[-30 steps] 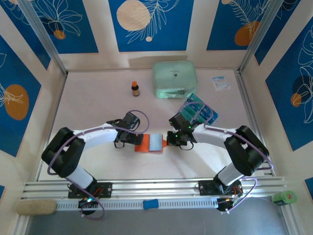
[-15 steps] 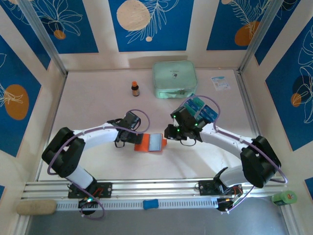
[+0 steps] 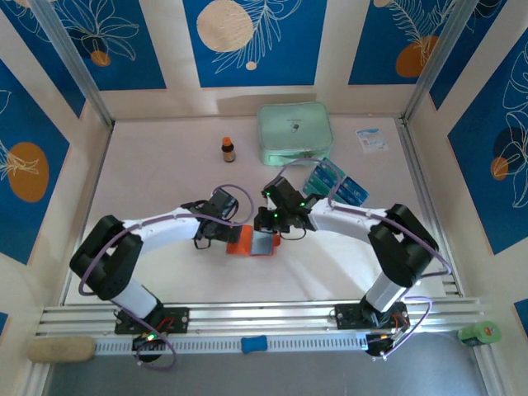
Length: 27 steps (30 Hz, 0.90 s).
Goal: Put the credit cards into the card holder
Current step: Press the card holder at the center of the table.
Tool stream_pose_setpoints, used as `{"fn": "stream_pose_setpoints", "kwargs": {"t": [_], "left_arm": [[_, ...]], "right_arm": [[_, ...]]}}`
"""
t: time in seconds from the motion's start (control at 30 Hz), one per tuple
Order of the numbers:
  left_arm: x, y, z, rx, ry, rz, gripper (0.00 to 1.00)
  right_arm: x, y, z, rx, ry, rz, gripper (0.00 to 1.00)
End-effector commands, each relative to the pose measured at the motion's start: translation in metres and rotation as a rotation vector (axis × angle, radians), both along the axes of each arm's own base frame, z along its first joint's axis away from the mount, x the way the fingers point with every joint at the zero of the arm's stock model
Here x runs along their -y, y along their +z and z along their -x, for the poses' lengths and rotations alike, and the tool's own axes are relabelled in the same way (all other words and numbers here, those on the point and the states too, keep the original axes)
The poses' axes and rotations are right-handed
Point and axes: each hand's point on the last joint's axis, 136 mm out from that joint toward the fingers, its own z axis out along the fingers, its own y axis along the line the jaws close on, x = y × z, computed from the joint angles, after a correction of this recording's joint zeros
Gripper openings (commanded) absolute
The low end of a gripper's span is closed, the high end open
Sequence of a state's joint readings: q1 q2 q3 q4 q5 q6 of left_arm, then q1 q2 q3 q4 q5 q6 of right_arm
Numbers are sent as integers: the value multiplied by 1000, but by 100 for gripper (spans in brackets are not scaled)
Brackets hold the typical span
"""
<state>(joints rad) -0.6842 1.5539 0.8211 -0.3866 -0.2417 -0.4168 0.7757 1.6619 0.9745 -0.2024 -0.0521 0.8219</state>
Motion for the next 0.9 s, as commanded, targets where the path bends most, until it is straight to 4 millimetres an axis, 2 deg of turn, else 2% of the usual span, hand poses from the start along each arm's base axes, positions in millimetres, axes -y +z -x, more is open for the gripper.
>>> {"fn": "stream_pose_setpoints", "kwargs": {"t": [0.0,0.27,0.6,0.87], "left_arm": [[-4,12,2,32,24,-8,100],[-9,17,3,52,58,3,100],[-7,25,3,69,64,35,100],[-1,24,6,54,64,72,100]], "right_arm": [[-22,2,-2,-33,7,-73,0],[-31,-20,0,-88,11,-74,0],[-26,-52,6,-158,3,-36,0],[-24,-55,7,-173,-2,-42,0]]}}
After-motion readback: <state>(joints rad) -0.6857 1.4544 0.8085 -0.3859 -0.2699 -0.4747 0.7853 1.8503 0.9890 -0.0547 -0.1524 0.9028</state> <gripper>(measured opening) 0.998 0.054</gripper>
